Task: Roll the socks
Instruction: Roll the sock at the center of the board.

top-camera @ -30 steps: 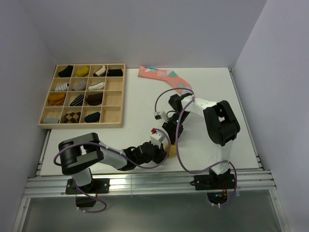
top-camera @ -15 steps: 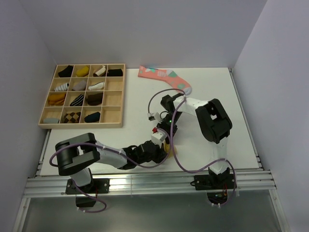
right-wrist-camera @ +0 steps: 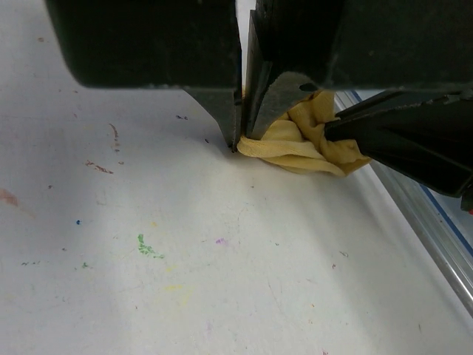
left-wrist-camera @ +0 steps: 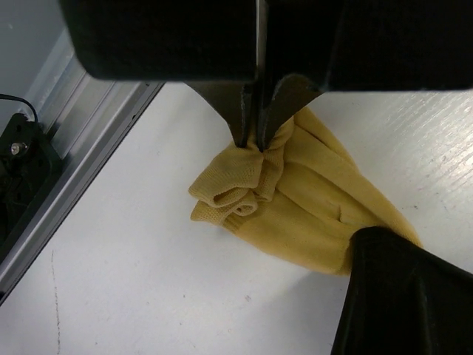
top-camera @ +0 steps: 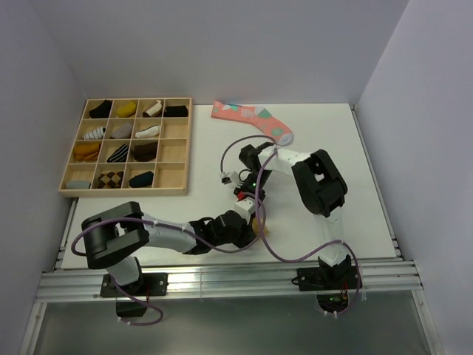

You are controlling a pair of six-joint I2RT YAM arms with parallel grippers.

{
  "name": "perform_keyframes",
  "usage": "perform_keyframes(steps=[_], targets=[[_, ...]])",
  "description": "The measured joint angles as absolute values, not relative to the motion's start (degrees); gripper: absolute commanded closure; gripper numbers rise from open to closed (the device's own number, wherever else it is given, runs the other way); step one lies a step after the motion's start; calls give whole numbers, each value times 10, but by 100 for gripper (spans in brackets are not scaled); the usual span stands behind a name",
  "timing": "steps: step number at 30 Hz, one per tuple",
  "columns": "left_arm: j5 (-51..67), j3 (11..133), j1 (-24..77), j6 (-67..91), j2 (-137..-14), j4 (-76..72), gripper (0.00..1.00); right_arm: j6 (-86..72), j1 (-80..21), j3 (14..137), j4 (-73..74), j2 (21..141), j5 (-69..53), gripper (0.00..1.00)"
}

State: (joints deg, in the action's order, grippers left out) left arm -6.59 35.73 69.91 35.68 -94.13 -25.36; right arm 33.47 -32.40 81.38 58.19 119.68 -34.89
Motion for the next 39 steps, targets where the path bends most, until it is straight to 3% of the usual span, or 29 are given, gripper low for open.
perform_keyframes(steps=[15, 24, 39], targets=[[100, 424, 623, 493, -1001, -212, 100, 321, -328, 789, 559, 1181, -348, 96], [168, 401, 607, 536, -1029, -343, 100, 258, -327, 739, 510, 1132, -318, 66], [161, 420, 608, 536, -1053, -373, 100, 209, -317, 708, 454, 1092, -252, 60]])
